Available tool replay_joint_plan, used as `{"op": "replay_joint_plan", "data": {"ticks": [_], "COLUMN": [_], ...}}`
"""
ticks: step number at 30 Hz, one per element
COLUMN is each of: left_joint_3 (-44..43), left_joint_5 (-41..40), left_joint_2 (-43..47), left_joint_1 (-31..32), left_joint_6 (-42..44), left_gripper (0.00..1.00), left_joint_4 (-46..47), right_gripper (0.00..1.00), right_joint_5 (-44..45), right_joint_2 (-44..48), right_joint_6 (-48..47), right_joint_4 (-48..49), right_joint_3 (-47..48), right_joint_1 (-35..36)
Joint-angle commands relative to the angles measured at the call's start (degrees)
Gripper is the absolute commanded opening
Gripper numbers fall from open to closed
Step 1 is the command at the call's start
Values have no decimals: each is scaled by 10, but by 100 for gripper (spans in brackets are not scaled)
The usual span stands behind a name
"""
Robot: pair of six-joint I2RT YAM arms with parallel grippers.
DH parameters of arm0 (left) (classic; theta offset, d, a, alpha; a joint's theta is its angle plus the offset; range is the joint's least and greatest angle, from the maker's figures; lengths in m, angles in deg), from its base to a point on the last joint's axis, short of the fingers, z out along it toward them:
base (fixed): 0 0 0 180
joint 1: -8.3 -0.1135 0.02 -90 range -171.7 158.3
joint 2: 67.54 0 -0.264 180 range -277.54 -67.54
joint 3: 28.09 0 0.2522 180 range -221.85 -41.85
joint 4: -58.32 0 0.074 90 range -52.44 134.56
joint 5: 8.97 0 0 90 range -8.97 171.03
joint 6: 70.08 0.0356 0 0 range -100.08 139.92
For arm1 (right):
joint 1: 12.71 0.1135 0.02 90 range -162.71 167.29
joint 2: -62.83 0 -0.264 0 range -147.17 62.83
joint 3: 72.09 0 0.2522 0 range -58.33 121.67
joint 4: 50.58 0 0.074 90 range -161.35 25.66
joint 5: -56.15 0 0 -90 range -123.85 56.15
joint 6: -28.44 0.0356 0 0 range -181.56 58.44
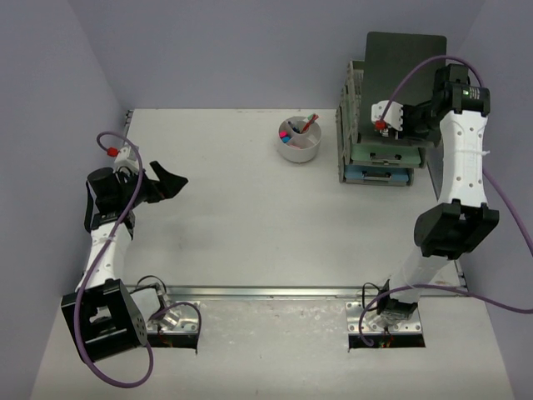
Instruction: Organize the desk
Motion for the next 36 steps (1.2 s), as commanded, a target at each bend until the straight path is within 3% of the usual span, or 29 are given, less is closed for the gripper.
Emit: {"op": "replay_joint_plan", "data": {"ticks": [1,11,30,34,36], "left_joint_3": [-4,0,-1,-2,-2], "left_joint_5": [8,6,6,6,6], "left_joint_2": [9,18,17,15,14], "left_joint_1": [-9,-9,-8,-9,-9], "left_joint_6": [0,5,5,5,5], "left_gripper": [100,100,100,100,100], "left_joint_4": [28,26,28,28,28], "right_gripper": [0,0,0,4,12], "right_joint_5": [-16,4,-1,0,-1], "right_joint_2": [-4,-35,-54,-54,-52], "right_joint_6": [-77,-117,-99,-94,-93], "right_joint_4": [-9,-40,-37,-31,-26], "right_joint_3": [24,44,40,32,29], "right_joint_1": [-14,-16,-22,-22,-23]}}
